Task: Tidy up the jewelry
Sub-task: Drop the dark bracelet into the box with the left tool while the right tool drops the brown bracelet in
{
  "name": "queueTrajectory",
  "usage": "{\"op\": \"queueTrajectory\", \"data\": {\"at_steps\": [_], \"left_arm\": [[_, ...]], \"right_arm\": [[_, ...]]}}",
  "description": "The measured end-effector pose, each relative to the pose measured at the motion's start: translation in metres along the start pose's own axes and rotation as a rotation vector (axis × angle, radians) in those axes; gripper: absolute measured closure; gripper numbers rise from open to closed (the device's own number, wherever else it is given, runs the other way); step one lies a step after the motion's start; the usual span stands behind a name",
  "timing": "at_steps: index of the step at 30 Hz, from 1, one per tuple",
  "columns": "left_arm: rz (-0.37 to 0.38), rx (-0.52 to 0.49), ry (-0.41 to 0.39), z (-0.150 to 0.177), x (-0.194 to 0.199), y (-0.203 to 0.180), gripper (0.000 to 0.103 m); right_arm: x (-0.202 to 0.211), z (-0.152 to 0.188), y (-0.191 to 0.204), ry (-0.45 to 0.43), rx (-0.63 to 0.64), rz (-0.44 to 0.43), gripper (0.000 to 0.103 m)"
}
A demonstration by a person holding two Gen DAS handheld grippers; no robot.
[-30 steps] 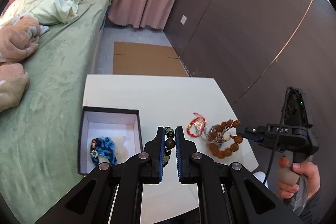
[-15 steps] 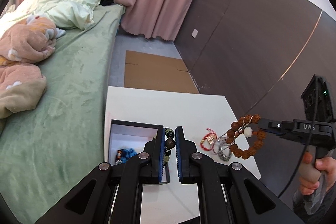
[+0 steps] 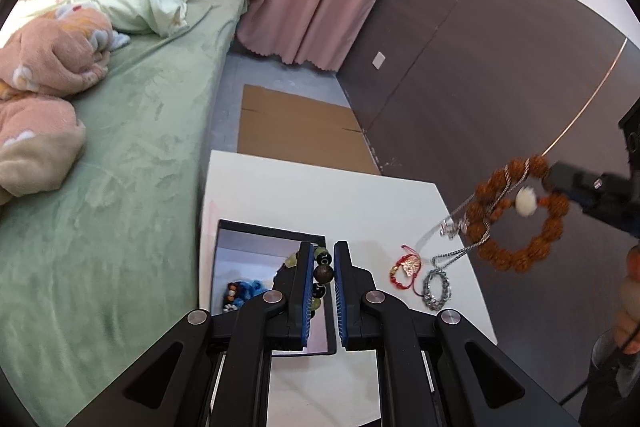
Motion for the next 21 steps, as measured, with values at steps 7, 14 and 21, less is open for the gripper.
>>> {"op": "queueTrajectory", "data": {"at_steps": [7, 14, 21], "left_arm": [[0.048, 0.093, 0.028, 0.01, 0.0, 0.012, 0.035], [0.009, 0.13, -0.008, 0.018, 0.029, 0.034, 0.033], [-0.034, 0.165, -0.024, 0.029, 0.049, 0.06, 0.033]], "right_arm": [[0.0, -0.001, 0.044, 0.0, 0.046, -0.061, 0.084], [-0.022, 0.008, 0.075, 0.038, 0.069, -0.103, 0.084], [-0.06, 0.024, 0.092, 0.097, 0.083, -0.112, 0.084]]}}
Point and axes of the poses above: each gripper's, at about its wrist camera, not at the fingertips, and x roughly against the way its jaws point, y to its left, z to its underside, the point moved 10 cm from there along -x, roughly the way its jaws point, and after that the axes turned 11 degrees about -x, right-handed, at the moved point
